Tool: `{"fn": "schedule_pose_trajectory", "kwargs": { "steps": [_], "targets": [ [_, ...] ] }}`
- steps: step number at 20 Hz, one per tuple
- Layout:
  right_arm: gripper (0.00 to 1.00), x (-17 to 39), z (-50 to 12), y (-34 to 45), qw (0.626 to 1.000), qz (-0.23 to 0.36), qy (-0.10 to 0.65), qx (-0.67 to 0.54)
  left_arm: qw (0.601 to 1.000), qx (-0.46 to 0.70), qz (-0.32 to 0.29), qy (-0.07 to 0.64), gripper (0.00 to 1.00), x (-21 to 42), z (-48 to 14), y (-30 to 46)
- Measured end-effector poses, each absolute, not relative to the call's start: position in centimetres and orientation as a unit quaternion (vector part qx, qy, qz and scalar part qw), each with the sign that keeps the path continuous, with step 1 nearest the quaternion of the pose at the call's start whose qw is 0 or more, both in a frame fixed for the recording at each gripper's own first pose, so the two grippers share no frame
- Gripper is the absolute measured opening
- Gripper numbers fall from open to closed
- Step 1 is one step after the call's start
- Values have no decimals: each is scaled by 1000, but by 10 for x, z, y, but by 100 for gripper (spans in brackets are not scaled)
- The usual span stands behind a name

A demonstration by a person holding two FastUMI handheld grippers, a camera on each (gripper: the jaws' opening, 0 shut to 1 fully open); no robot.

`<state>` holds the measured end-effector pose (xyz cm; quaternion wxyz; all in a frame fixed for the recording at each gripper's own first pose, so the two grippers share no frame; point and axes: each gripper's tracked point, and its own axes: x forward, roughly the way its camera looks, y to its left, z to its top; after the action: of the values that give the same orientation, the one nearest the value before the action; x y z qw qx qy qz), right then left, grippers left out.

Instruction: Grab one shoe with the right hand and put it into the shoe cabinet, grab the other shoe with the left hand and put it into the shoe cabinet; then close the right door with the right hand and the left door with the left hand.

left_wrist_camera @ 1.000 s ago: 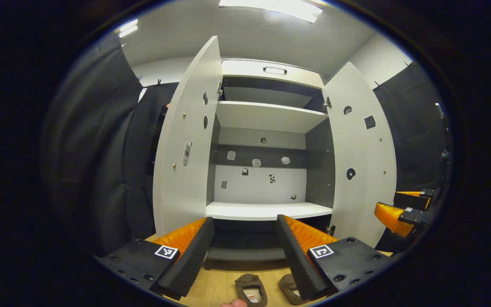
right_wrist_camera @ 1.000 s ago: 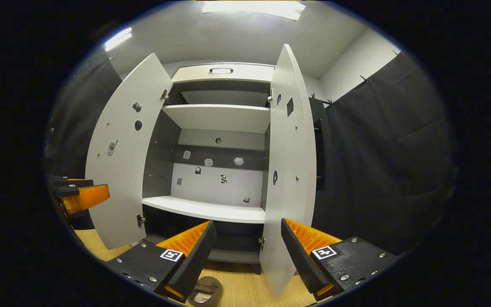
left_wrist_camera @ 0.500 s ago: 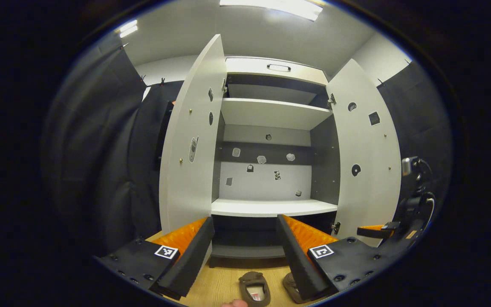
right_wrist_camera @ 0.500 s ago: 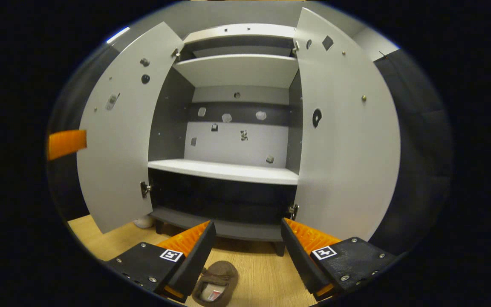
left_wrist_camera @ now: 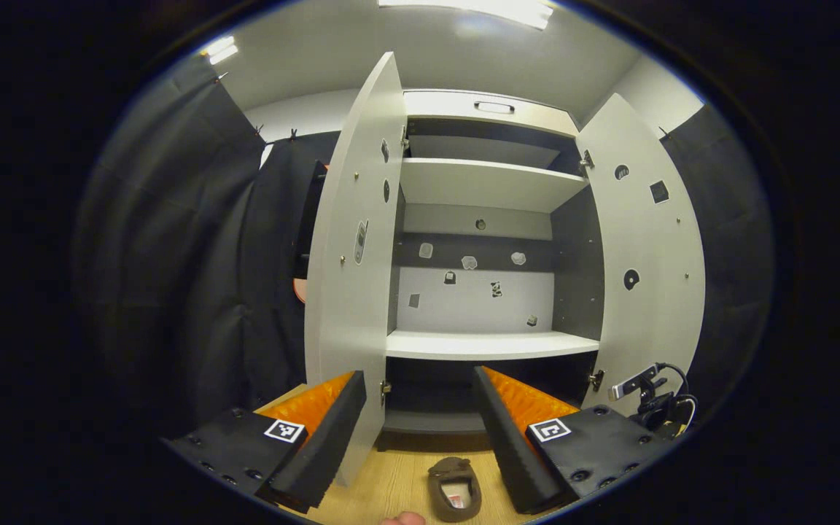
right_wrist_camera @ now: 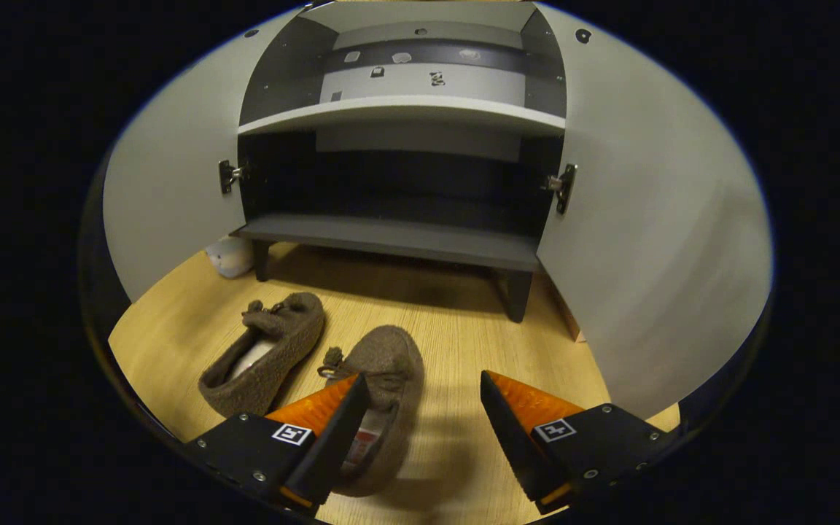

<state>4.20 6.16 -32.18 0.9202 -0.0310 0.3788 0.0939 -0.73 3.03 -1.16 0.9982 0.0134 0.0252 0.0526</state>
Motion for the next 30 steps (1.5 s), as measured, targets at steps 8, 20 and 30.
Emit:
{"fn": "schedule_pose_trajectory", "kwargs": {
  "steps": [8,20,30],
  "targets": [
    [87,53,-384,58,896,71,437,-28,998,8,51,38,96,-6,-22,33],
    [6,58,-367,73,910,87,405,-9,998,6,44,43,96,-7,-28,31],
    [5,106,-138,83,972,106,207,15,999,-2,18,42,96,-2,-36,13]
  ]
}}
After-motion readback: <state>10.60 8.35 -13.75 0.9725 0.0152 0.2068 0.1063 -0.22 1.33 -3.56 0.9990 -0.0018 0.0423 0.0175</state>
